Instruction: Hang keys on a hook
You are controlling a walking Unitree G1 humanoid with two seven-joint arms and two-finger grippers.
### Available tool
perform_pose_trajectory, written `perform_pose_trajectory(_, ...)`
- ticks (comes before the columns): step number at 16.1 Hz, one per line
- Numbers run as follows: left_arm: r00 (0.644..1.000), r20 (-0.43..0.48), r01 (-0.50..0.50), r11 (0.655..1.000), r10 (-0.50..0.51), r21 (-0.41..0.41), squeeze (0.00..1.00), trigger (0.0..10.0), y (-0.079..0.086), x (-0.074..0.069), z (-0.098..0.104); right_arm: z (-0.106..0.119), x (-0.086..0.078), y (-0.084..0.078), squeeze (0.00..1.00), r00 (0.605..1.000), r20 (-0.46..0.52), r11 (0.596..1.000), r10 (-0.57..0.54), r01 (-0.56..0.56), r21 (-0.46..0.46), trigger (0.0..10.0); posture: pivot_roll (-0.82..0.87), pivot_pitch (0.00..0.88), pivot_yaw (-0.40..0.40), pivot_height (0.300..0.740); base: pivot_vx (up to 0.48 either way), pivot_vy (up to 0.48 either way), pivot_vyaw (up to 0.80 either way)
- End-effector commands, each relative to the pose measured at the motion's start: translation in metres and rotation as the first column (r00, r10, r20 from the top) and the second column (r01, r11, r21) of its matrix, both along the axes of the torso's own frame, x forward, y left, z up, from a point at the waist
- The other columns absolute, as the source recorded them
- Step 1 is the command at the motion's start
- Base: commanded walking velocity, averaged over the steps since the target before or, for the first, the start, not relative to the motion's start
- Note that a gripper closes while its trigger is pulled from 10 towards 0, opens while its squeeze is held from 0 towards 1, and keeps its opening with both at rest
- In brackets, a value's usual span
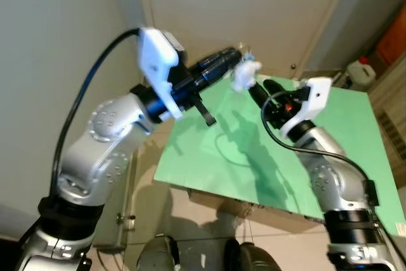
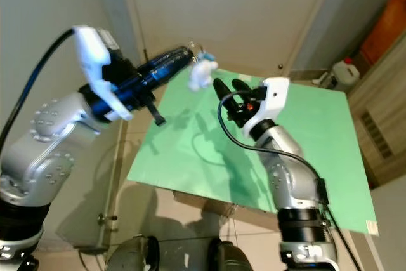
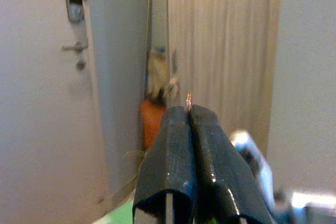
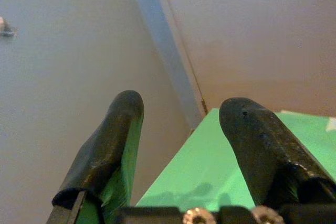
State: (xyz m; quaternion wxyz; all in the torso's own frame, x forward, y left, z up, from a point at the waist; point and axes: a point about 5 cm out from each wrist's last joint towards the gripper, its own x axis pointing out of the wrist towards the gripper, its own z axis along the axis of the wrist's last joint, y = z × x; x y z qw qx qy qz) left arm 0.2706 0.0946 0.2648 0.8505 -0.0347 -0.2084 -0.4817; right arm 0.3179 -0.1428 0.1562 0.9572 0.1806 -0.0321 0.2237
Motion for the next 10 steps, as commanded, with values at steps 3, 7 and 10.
perform_pose_trajectory(3,0.984,0.019,0.177,0.962,-0.177,-0.207,0.0,10.0,0.005,-0.015,0.013,0.004,0.004,-0.013,0.0,0.995,-0.01,0.99,-0.097,0.097,0.106,10.0,0.1,0.136,-0.013,0.74,0.0,0.0,-0.8)
perform_pose_trajectory(7,0.909,-0.042,0.381,0.869,-0.414,-0.317,0.0,10.0,0.003,-0.03,0.006,-0.001,0.006,-0.024,0.0,0.984,-0.032,0.978,-0.173,0.176,0.114,10.0,0.08,0.127,-0.015,0.74,0.0,0.0,-0.8)
perform_pose_trajectory(10,0.945,-0.195,0.195,0.93,-0.264,-0.311,0.0,10.0,-0.002,-0.009,-0.023,-0.011,0.004,-0.029,0.0,0.966,-0.078,0.964,-0.245,0.252,0.091,10.0,0.08,0.121,-0.017,0.74,0.0,0.0,-0.8)
